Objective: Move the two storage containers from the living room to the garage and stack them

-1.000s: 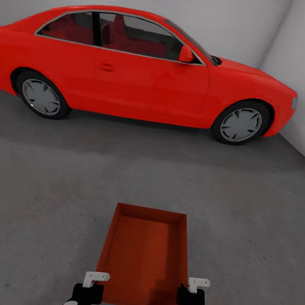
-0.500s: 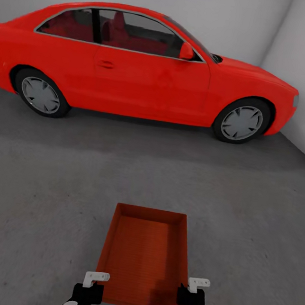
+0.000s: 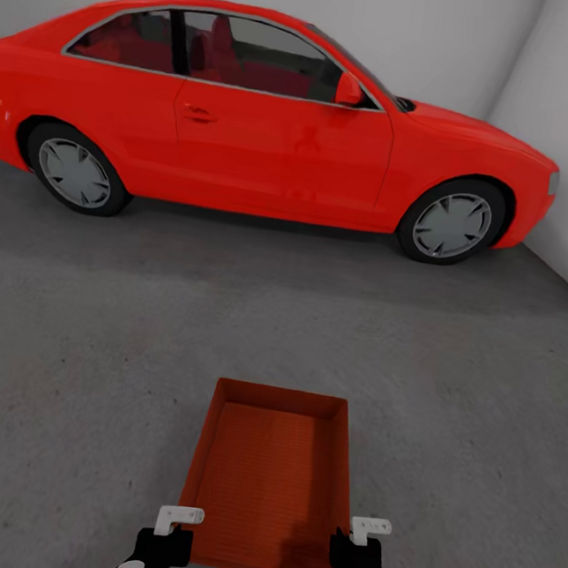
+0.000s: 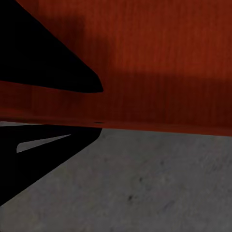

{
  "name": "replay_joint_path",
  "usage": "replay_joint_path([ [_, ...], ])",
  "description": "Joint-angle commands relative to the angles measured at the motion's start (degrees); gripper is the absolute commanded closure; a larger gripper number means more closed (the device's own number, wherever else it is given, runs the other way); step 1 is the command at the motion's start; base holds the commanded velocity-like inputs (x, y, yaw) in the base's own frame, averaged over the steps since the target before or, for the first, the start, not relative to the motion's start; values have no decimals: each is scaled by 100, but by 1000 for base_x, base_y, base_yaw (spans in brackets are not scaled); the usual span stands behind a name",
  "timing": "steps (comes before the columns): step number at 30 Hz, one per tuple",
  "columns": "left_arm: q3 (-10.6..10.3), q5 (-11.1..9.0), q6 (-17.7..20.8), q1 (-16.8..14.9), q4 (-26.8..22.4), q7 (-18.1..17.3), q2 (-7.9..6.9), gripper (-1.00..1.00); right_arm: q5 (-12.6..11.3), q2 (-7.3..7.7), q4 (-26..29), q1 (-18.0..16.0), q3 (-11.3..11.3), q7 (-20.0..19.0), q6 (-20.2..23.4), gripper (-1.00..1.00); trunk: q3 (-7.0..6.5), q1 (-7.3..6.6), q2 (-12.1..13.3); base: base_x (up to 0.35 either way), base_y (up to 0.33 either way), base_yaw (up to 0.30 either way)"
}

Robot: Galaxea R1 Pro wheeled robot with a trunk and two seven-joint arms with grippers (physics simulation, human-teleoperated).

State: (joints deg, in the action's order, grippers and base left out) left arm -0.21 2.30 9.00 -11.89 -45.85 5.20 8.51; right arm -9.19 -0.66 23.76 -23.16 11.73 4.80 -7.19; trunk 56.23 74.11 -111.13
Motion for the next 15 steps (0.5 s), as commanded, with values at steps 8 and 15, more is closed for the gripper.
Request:
replay_joint_path([
  [8,-58,-19,32,2,6,-28,149,100,-48,-215,68,-5,22,-28,-28,100,59,66,-123,0,0,0],
  [15,-58,-19,32,2,6,-28,149,100,-48,-215,68,-5,22,-28,-28,100,59,66,-123,0,0,0],
])
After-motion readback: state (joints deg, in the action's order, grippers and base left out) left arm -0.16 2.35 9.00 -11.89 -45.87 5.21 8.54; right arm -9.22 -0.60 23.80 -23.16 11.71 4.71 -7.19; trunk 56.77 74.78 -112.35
